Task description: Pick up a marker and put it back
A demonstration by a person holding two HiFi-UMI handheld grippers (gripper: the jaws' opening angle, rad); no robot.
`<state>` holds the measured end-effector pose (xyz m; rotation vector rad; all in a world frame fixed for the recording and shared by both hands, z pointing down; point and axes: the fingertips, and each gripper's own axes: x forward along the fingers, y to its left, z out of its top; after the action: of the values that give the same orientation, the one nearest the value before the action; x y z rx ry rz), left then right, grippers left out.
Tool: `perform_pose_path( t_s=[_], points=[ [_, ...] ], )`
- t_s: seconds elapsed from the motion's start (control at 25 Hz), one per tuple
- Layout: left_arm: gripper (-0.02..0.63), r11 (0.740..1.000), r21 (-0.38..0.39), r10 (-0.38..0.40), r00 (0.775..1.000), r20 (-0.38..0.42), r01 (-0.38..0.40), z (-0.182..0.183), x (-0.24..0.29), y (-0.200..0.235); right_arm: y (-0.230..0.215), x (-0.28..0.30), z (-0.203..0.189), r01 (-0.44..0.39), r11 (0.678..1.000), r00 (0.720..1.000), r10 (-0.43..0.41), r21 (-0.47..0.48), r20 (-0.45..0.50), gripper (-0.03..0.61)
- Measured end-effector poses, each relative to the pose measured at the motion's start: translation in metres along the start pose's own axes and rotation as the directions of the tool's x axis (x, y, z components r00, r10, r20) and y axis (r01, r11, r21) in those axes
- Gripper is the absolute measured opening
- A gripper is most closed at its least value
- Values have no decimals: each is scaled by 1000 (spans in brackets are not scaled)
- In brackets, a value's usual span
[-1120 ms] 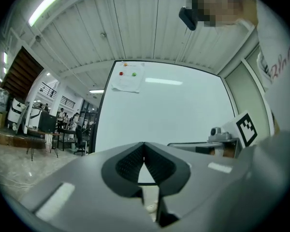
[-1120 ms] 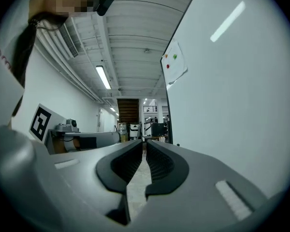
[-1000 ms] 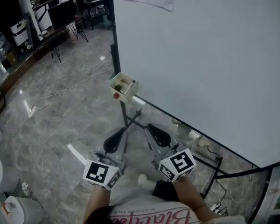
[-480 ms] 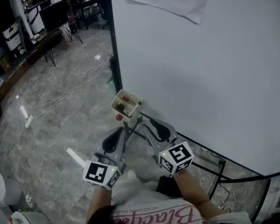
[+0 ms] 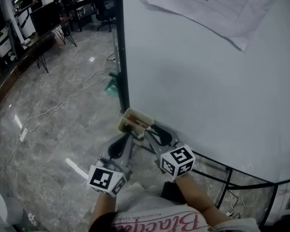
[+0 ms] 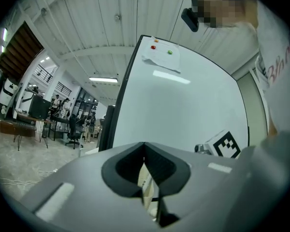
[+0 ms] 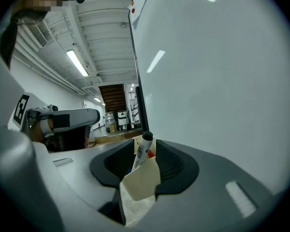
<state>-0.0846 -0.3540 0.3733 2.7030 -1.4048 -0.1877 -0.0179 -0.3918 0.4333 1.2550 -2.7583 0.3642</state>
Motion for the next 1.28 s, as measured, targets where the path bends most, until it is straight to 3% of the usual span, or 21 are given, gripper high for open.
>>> perform_pose_path(
  t_s=[0.28, 0.6, 0.88, 1.28],
  points=[
    [-2, 1000, -16, -6, 1000, -4, 6, -3, 15, 12, 3, 8, 5, -101, 992, 995, 99, 72, 27, 75],
    [-2, 1000, -4, 22, 1000, 7, -22, 5, 16, 12, 19, -1, 42, -173, 985, 980, 172, 0, 99, 67],
    [-2, 999, 6, 40, 999, 36, -41, 15, 4, 7, 38, -33, 87, -149, 978, 965, 176, -145, 194, 67],
    [-2, 1000, -7, 15, 997, 77, -15, 34, -9, -4, 47, -63, 109, -140, 985, 941, 164, -100, 296, 67]
  ],
)
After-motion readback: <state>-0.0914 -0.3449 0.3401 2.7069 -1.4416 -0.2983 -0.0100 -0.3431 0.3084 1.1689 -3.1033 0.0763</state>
